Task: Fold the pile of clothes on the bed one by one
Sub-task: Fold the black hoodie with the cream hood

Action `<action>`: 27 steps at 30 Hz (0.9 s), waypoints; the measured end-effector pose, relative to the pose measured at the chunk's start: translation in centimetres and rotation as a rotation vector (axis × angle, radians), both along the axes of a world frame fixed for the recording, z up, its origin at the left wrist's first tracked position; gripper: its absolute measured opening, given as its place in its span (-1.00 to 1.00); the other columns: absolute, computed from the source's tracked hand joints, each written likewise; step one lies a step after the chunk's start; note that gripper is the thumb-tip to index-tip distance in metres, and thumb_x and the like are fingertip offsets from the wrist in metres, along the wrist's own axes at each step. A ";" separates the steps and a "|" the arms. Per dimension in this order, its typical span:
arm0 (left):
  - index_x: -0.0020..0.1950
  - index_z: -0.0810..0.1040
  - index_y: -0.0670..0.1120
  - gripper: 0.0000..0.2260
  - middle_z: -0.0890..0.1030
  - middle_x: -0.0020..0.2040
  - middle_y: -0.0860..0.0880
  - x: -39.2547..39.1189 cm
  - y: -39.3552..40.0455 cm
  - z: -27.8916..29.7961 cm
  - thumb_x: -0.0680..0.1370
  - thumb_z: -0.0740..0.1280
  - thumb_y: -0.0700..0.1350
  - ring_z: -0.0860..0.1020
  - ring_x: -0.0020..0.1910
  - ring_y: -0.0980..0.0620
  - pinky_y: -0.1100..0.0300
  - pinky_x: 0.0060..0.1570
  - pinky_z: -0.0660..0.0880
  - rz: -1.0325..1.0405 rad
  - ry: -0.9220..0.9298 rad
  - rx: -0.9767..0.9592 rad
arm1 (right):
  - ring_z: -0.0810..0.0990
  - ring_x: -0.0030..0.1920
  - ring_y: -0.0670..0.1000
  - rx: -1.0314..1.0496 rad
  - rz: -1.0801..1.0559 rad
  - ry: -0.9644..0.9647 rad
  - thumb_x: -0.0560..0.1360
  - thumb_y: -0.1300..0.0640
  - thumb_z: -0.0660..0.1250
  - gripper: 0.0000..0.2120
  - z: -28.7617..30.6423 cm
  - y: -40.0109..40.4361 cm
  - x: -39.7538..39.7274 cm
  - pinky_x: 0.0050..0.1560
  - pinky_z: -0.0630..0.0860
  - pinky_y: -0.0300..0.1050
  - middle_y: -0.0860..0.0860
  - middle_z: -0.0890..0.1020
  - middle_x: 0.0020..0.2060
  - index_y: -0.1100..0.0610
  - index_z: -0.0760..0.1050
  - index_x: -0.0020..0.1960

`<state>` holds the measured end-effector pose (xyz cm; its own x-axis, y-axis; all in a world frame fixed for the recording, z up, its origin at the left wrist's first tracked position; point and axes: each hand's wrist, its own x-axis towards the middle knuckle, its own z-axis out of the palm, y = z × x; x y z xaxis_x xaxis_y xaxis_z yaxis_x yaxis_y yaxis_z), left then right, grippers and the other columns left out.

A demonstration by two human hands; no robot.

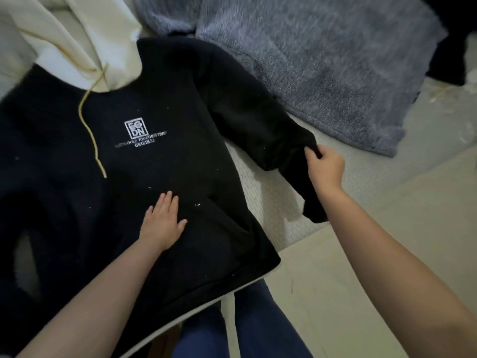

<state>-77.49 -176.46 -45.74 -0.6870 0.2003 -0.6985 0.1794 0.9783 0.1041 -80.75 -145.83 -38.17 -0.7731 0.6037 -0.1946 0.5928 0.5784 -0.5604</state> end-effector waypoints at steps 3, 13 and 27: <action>0.50 0.01 -0.16 -0.43 0.02 0.52 -0.08 -2.5 -0.2 2.6 0.59 0.15 0.00 -0.05 0.50 -0.02 0.05 0.43 0.08 0.025 0.172 0.047 | 0.43 -0.23 0.00 -0.060 0.027 0.197 0.53 0.16 0.23 -0.80 4.5 -0.2 -5.1 -0.26 0.19 -0.18 0.03 0.47 -0.35 0.22 0.53 -0.19; 0.46 0.15 -0.23 -0.48 0.16 0.49 -0.16 -5.8 -10.8 14.9 0.56 0.21 -0.10 0.05 0.49 -0.07 0.03 0.39 0.14 0.450 0.523 0.000 | 0.56 0.01 0.18 -0.293 0.575 0.576 0.52 0.21 0.25 -0.79 16.1 -18.3 -16.2 0.04 0.36 -0.12 0.22 0.64 -0.05 0.32 0.57 0.03; 0.47 0.10 -0.22 -0.48 0.17 0.47 -0.16 2.0 -19.0 9.3 0.59 0.17 -0.06 0.10 0.48 -0.08 0.05 0.40 0.14 0.979 0.416 0.060 | 0.51 0.20 0.12 -0.071 1.180 0.064 0.51 0.30 0.23 -0.74 2.9 -26.5 -11.9 0.18 0.30 -0.26 0.17 0.59 0.12 0.29 0.52 0.17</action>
<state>-75.51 -195.43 -36.49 -0.7500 -0.5422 -0.3788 -0.6498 0.7110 0.2688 -92.65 -172.34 -35.22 -0.8546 -0.5002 -0.1398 -0.3169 0.7153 -0.6228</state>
